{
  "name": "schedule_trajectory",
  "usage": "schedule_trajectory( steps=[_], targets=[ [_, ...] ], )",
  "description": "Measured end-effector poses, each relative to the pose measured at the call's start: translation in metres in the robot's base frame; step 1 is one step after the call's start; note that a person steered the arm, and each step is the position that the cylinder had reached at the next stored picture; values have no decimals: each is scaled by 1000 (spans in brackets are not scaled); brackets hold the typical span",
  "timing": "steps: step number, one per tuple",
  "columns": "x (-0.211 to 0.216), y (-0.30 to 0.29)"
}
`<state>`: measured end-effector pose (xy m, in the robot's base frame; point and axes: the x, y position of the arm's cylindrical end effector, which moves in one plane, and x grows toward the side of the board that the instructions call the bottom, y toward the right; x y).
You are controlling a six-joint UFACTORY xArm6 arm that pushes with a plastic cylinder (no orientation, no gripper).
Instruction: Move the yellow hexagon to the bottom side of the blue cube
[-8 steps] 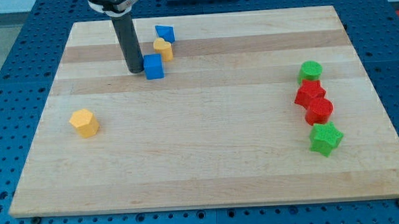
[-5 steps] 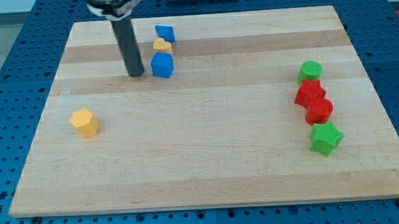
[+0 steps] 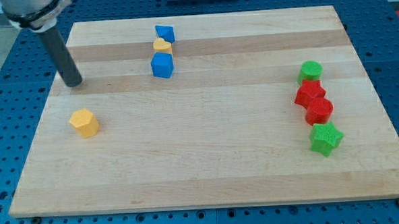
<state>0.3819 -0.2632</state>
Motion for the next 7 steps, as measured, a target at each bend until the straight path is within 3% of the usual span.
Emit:
schedule_trajectory(
  steps=[2,4,6,7],
  targets=[
    [93,-8],
    [109,14],
    [7,88],
    [-23,105]
  ],
)
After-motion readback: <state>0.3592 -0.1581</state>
